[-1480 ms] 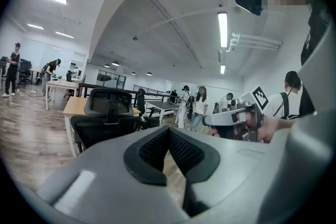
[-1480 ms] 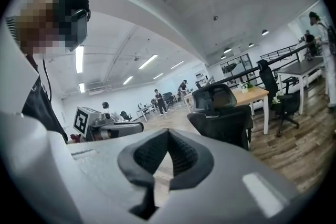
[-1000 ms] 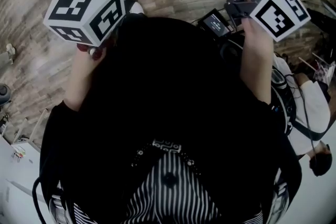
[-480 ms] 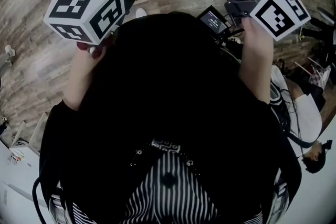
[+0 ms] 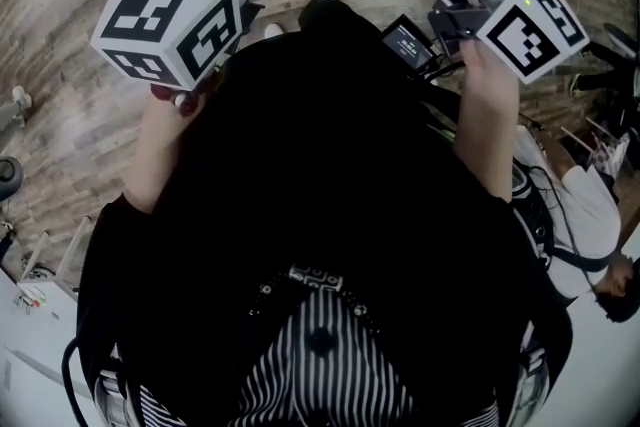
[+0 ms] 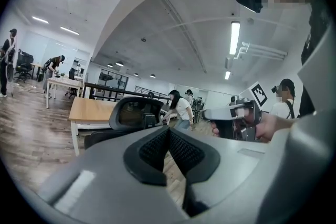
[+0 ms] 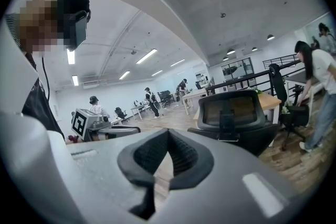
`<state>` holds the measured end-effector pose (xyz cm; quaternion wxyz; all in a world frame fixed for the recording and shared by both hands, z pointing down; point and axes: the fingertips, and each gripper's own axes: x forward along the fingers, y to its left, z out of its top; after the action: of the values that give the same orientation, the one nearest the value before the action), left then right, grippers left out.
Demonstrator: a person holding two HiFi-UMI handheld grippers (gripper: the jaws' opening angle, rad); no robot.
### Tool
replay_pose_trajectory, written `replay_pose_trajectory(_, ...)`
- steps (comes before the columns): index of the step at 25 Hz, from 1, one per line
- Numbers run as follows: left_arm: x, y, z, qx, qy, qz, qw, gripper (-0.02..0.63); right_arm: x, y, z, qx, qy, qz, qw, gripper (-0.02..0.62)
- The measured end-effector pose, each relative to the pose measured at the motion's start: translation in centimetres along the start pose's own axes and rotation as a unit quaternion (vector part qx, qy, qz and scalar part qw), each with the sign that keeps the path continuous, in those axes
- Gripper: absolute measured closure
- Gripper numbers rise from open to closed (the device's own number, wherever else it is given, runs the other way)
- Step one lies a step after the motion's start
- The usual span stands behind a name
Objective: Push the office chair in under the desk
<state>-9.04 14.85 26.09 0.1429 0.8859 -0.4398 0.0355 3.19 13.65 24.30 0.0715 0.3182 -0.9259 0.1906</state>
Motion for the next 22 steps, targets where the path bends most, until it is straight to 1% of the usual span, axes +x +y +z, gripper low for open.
replay_pose_trajectory(4, -0.6, -0.7, 0.1, 0.006, 0.001, 0.002, 1.0000, 0.603, -0.4, 0.2, 0.1, 0.003, -0.006, 0.006, 1.000, 0.597)
replay_pose_trajectory(9, 0.7, -0.9, -1.7, 0.011, 0.006, 0.009, 0.9999, 0.603, -0.6, -1.4, -1.3, -0.001, -0.010, 0.012, 1.000, 0.597)
replay_pose_trajectory(10, 1.1, -0.3, -1.7, 0.014, 0.007, 0.009, 0.9998, 0.603, 0.0, -1.8, -1.2, -0.003, -0.010, 0.014, 1.000, 0.597)
replay_pose_trajectory(12, 2.4, 2.0, -1.1, 0.014, 0.007, 0.011, 0.9998, 0.603, 2.4, -3.1, -0.6, 0.002, -0.007, 0.015, 1.000, 0.597)
replay_pose_trajectory(16, 5.0, 7.0, -0.3, -0.002, 0.012, 0.016, 0.9998, 0.603, 7.1, -6.0, 0.5, 0.014, 0.011, 0.008, 1.000, 0.597)
replay_pose_trajectory(19, 6.6, 9.2, 0.2, -0.012, 0.020, 0.016, 0.9996, 0.603, 9.3, -7.5, 1.5, 0.021, 0.016, 0.013, 1.000, 0.597)
replay_pose_trajectory(22, 10.3, 11.2, 1.3, -0.010, 0.022, 0.018, 0.9996, 0.603, 11.5, -11.1, 2.9, 0.022, 0.016, 0.014, 1.000, 0.597)
